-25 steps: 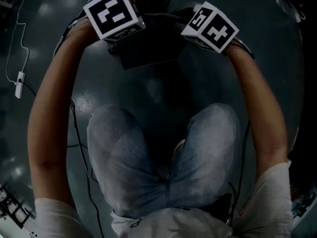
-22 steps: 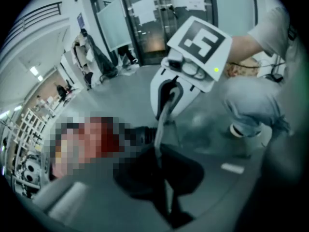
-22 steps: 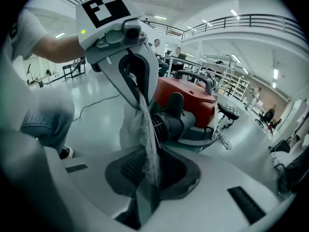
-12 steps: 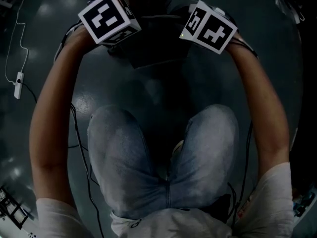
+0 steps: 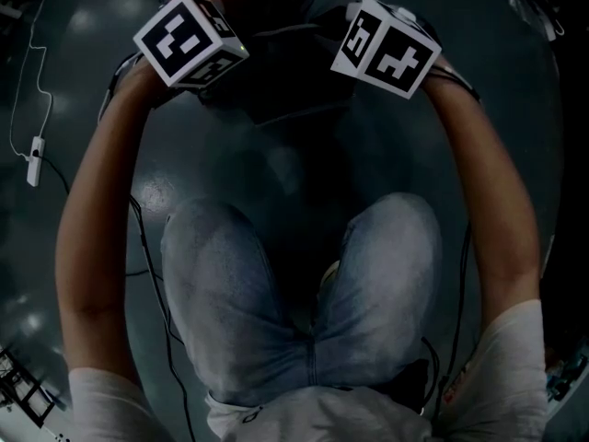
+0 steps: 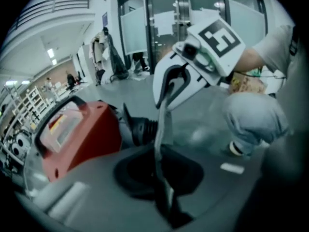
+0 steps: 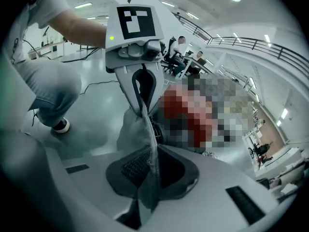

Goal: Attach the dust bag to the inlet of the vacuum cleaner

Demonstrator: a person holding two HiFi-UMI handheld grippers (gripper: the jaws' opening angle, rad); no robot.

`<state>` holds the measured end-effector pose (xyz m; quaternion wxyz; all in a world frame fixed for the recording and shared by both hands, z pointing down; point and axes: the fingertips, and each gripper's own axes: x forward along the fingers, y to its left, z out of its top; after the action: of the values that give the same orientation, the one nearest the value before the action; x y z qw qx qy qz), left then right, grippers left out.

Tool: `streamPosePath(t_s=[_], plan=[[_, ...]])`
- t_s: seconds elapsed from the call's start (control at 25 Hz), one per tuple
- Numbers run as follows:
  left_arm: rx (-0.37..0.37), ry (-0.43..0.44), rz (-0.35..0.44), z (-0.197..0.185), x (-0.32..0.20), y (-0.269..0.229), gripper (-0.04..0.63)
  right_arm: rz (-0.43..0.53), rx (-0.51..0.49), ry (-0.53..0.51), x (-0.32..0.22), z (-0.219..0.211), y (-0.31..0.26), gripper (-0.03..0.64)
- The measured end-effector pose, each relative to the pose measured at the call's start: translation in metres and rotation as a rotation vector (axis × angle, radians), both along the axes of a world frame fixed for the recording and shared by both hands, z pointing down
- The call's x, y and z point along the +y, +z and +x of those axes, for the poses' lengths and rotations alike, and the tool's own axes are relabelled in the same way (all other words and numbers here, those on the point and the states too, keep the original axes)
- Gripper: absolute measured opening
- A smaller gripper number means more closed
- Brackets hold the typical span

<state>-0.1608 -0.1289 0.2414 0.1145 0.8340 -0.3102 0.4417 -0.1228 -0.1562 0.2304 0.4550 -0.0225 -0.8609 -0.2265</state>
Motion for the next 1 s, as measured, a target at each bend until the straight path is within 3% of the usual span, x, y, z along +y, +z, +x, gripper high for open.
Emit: streamPosePath(t_s=[0.24,0.32,0.44,0.52,0.6,0.72,0.8,0.88,1.0], plan=[[-0.194,0.09,0.033,0.005,-0.013,-0.012,0.025,-0.065,-0.062,0.079,-0.005,0.013,0.014,0.038],[-0.153,0.063,0.023,0.007,-0.01,-0.011,0.025,-0.037,-0.057,0.07,-0.006,0.012,0.012,0.038],[-0.022,-0.001,0.011,0.003,-0.004,-0.007,0.023,0.054,-0.034,0.021,-0.008,0.002,0.003,0.038],[0.013,-0.013,0.001,0.0,-0.001,-0.003,0.023,0.087,-0.025,0.007,-0.008,-0.004,0.0,0.038],[-0.034,0.008,0.013,0.0,-0.003,-0.006,0.023,0.07,-0.036,0.027,-0.009,-0.002,0.003,0.038],[-0.194,0.059,0.063,-0.003,-0.02,-0.014,0.026,-0.003,-0.076,0.089,-0.011,0.009,0.011,0.038],[-0.236,0.085,0.063,0.0,-0.023,-0.015,0.028,-0.029,-0.092,0.117,-0.013,0.012,0.014,0.038],[-0.2,0.069,0.052,0.002,-0.019,-0.013,0.028,-0.008,-0.088,0.118,-0.017,0.009,0.012,0.038],[-0.068,0.005,0.056,0.0,-0.012,-0.011,0.028,0.069,-0.061,0.074,-0.02,-0.004,0.004,0.04]])
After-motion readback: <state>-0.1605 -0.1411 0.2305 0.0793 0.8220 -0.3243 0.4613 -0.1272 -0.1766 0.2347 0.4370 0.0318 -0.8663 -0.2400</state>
